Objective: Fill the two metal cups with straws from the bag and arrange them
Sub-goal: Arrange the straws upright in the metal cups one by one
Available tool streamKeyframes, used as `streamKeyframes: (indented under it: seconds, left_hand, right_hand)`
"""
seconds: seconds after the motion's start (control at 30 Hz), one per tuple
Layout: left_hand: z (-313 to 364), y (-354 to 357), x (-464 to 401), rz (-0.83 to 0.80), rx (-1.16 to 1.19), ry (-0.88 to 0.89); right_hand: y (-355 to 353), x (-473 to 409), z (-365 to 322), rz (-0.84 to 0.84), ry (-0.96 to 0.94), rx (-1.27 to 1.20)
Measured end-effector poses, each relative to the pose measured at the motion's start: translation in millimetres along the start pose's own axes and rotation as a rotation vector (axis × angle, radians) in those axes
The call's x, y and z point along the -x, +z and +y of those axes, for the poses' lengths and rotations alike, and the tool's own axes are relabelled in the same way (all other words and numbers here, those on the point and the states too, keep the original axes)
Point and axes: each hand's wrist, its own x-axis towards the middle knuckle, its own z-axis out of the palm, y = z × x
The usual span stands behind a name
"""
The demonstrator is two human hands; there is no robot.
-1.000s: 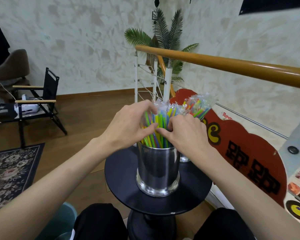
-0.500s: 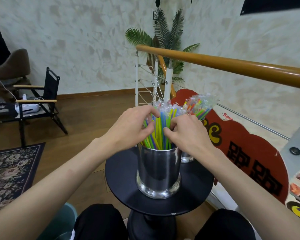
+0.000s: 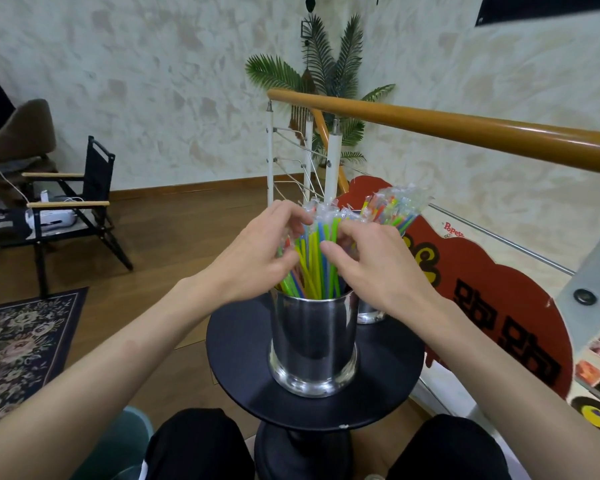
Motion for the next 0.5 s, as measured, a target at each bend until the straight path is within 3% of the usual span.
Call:
streamKeyframes:
  seconds: [0.33,0.5]
  left_hand:
    - [11.1,-3.3,1.8,-0.075,0.232,-0.055]
    - [9.6,1.1,1.7,0.039,0.113,0.025]
  right_hand:
    - [16.5,-2.3,-6.1,-0.063,0.055,-0.095]
    - [13.0,0.9,-2.2,-0.095,0.047,-0.206]
